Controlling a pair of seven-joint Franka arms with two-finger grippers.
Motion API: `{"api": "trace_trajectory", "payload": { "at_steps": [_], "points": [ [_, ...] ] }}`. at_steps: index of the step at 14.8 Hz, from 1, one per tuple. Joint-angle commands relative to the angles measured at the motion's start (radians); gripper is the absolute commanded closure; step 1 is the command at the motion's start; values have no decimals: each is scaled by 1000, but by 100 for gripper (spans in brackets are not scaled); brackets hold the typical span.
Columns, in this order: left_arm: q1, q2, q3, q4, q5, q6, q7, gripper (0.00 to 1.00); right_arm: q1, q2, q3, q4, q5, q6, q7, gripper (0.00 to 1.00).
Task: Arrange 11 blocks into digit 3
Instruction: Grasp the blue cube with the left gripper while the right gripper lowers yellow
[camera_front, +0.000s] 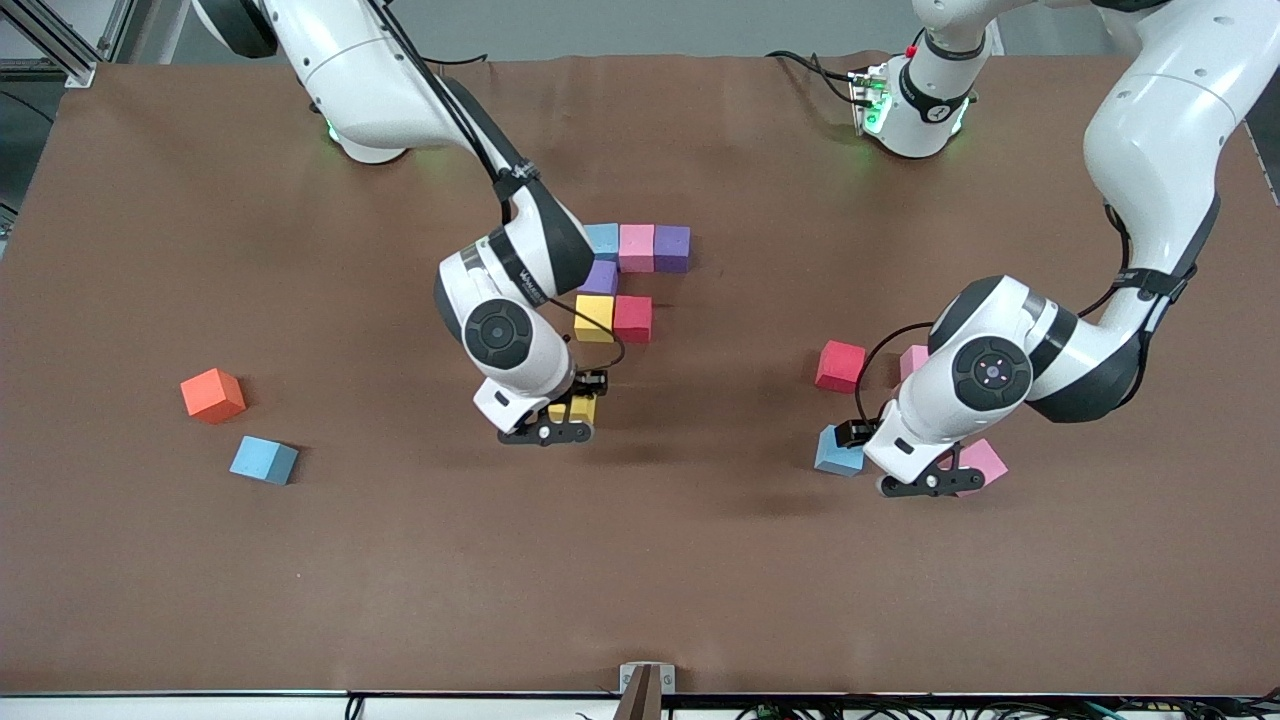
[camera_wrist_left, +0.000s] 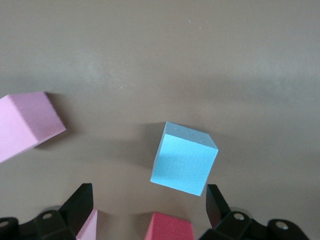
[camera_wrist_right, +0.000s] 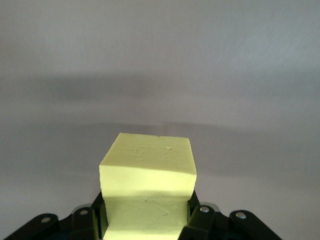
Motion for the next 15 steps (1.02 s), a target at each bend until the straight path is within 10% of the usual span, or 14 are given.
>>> {"api": "trace_trajectory", "payload": {
  "at_steps": [1,15],
  "points": [
    [-54,46,42,65,3,-8,108,1,15,9,-11,11,31,-51,9,62],
    [-97,73,84,68,-42,-6,108,0,69,14,9,-70,31,-53,58,62]
  ]
}}
